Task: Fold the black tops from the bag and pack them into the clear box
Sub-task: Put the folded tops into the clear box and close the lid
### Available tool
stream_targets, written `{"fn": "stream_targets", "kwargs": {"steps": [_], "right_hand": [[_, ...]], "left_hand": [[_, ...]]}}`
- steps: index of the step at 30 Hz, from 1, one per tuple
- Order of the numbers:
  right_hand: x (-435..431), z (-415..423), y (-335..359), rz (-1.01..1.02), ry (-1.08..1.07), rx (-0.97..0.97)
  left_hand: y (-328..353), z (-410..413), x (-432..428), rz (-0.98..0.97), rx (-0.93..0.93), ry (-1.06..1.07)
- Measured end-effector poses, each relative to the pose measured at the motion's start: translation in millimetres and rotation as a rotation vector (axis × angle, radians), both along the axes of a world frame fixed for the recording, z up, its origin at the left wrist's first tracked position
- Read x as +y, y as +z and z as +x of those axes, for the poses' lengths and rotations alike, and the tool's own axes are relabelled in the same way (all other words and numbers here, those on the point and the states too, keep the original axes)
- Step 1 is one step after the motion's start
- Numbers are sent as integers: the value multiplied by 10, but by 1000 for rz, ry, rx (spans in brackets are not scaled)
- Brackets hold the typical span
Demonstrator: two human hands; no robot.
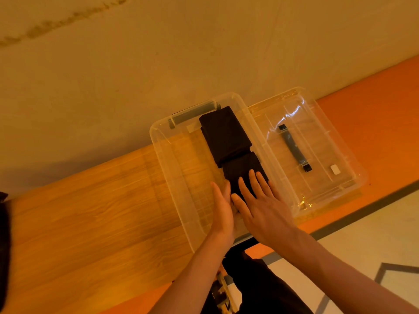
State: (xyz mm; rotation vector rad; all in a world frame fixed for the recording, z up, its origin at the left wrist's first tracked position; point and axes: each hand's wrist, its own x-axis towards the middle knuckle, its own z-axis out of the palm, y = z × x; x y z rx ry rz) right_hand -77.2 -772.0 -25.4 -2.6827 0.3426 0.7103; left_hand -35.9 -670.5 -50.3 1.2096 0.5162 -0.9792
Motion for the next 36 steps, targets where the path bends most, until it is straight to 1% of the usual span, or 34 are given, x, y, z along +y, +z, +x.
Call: {"fn": "stream_targets", "kwargs": {"steps": [3, 5, 8, 9, 11, 14, 16, 17, 19, 22, 24, 26, 29, 32, 34, 36], "right_hand": [[-1, -136, -11, -17, 37, 132], [-4, -124, -36, -31, 53, 144], [-38, -78, 95, 22, 46, 119], [-75, -81, 188, 52, 46, 85], [-219, -122, 384, 115, 4, -19], [-634, -205, 448, 152, -141, -247], [-966, -261, 288, 163, -243, -357], [-1126, -269, 163, 142, -283, -390], [-1463, -249, -110, 87, -392, -395], [-1962, -239, -456, -27, -599, -310], [-2207, -246, -612, -41, -713, -234], [-2337, -237, -715, -40, -760, -197], [-2475, -184, -801, -93, -787, -187], [-2633, -107, -799, -59, -848, -200], [-2695, -96, -809, -165, -818, -295], [-2775, -82, -799, -284, -784, -328]], "left_hand": [[72, 14, -13, 14, 14, -47], [142, 48, -14, 61, 16, -115], [215, 108, 3, 180, -54, -149], [260, 136, 6, 235, -105, -165], [358, 164, 9, 336, -264, -186], [443, 168, -11, 387, -461, -282], [516, 195, -108, 392, -570, -343], [533, 226, -167, 402, -632, -368], [554, 311, -318, 441, -787, -439], [587, 430, -564, 529, -1008, -624], [593, 472, -740, 548, -1126, -764], [554, 496, -910, 555, -1218, -904], [420, 504, -1133, 600, -1266, -1095], [278, 474, -1298, 658, -1281, -1192], [183, 434, -1367, 711, -1298, -1244], [119, 399, -1402, 791, -1341, -1285]]}}
